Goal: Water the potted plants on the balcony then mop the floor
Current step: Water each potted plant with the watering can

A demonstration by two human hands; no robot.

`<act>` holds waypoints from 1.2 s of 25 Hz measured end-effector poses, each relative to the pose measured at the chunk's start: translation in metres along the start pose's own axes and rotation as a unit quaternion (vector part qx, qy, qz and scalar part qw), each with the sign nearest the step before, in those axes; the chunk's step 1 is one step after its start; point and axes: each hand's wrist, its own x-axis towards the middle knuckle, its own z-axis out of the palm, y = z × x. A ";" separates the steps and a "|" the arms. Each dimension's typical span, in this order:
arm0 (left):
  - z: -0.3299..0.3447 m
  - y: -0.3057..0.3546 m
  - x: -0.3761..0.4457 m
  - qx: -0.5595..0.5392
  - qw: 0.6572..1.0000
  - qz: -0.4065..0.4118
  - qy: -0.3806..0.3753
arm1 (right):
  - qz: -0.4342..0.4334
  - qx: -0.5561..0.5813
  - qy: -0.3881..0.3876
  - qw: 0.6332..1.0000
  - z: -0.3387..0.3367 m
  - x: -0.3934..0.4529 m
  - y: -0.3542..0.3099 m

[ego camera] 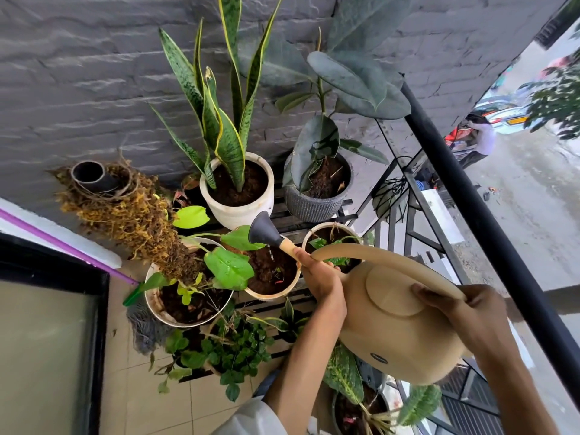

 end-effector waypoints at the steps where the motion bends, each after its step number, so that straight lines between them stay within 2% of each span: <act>1: -0.002 0.001 0.003 0.007 1.000 -0.001 0.003 | -0.002 0.000 -0.007 1.000 0.002 -0.003 -0.003; 4: -0.007 0.003 0.006 0.043 0.999 0.013 -0.001 | 0.008 0.022 -0.002 1.000 0.008 -0.013 -0.005; 8: -0.004 0.014 -0.006 0.100 0.992 0.068 -0.047 | 0.074 0.085 0.009 0.994 0.014 -0.030 0.006; 14: -0.016 0.027 -0.030 0.107 0.981 0.123 -0.104 | 0.069 0.165 0.044 0.983 0.015 -0.063 0.013; 18: -0.037 0.038 -0.049 0.142 0.965 0.131 -0.178 | 0.040 0.211 0.050 0.975 0.012 -0.099 0.012; 21: -0.071 0.046 -0.076 0.106 0.955 0.138 -0.240 | 0.017 0.233 0.051 0.971 0.006 -0.140 0.008; 26: -0.129 0.051 -0.119 0.041 0.942 0.149 -0.298 | -0.009 0.257 0.057 0.965 -0.005 -0.197 0.011; 30: -0.167 0.061 -0.136 0.014 0.940 0.150 -0.306 | -0.020 0.240 0.064 0.968 -0.003 -0.233 0.001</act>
